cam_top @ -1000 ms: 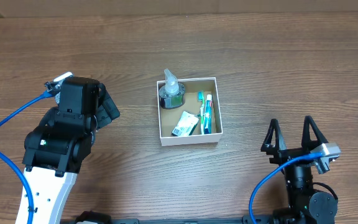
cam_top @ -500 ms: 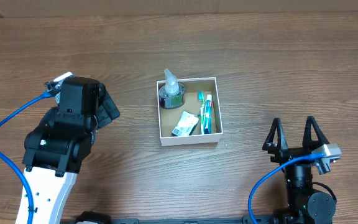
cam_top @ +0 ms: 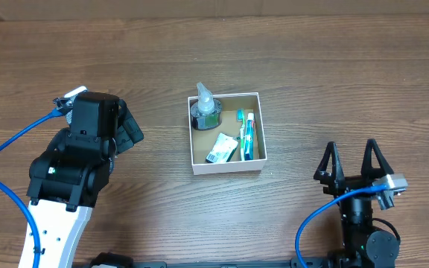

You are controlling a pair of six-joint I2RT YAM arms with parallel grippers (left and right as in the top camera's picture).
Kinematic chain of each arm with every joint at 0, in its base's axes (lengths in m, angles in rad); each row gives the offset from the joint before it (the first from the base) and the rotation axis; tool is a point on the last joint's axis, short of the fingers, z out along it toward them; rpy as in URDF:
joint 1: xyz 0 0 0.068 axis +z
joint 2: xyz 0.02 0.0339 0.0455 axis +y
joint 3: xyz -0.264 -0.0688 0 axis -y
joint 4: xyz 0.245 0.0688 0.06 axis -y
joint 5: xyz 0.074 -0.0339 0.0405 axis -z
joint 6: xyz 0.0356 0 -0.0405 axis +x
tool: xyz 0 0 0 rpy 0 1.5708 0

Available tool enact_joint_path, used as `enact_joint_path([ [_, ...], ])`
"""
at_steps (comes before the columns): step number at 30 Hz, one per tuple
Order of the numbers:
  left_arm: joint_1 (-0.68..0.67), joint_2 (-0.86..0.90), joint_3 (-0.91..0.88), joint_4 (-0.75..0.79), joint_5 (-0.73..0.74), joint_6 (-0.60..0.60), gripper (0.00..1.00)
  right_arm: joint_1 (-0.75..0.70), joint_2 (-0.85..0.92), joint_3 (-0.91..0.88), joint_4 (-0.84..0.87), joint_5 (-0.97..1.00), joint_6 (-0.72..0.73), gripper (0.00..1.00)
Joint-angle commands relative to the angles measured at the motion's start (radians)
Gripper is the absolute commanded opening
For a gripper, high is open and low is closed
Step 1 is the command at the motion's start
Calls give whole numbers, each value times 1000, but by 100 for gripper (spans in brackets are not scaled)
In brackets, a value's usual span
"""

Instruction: Pack container

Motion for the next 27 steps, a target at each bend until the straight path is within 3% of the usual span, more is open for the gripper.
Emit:
enact_joint_path([
  [1, 4, 3, 17, 1, -10, 1, 100, -7, -11, -10, -59, 15, -5, 100],
  [13, 4, 3, 17, 1, -9, 1, 100, -24, -11, -10, -316, 19, -55, 100],
  [27, 4, 3, 17, 1, -10, 1, 100, -81, -11, -10, -317, -22, -135, 100],
])
